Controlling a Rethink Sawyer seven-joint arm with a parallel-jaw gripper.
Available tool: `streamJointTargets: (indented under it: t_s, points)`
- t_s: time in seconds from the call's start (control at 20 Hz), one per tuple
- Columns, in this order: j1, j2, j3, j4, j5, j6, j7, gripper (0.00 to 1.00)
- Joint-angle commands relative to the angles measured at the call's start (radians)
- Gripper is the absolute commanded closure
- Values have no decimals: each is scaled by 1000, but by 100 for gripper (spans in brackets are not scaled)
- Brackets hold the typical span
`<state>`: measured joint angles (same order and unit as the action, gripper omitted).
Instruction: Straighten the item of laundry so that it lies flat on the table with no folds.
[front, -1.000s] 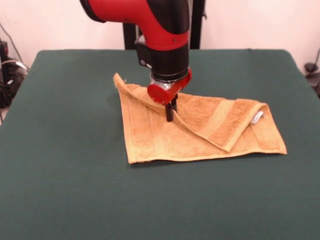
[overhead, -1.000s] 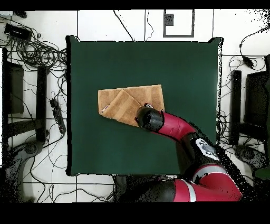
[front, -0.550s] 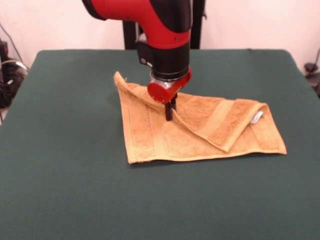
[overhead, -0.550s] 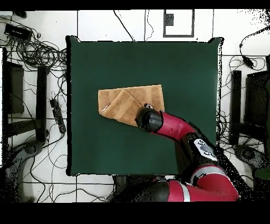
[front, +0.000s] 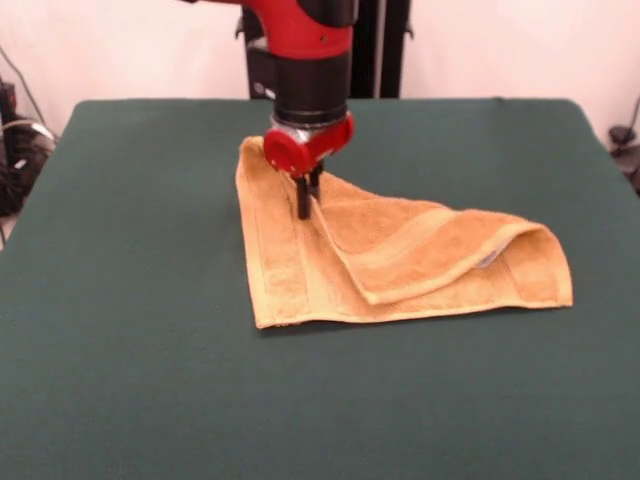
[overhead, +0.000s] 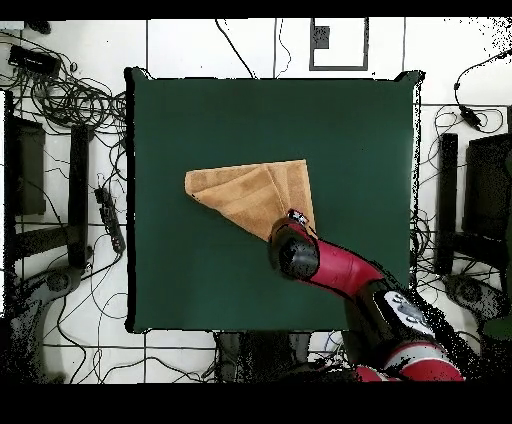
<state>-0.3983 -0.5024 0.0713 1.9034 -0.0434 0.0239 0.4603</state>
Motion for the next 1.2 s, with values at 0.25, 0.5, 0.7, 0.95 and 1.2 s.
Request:
streamJointTargets:
  t_s: [0.25,0.5,0.7,0.95,1.2]
  points:
    - [25,114,22,294,-94,-525,501,100]
    - [53,234,11,301,-111,-698,572,100]
    - [98,320,-6,293,-122,-830,624,100]
    - [171,337,-22,325,-64,-902,677,100]
    - [225,314,-55,366,-28,-982,706,100]
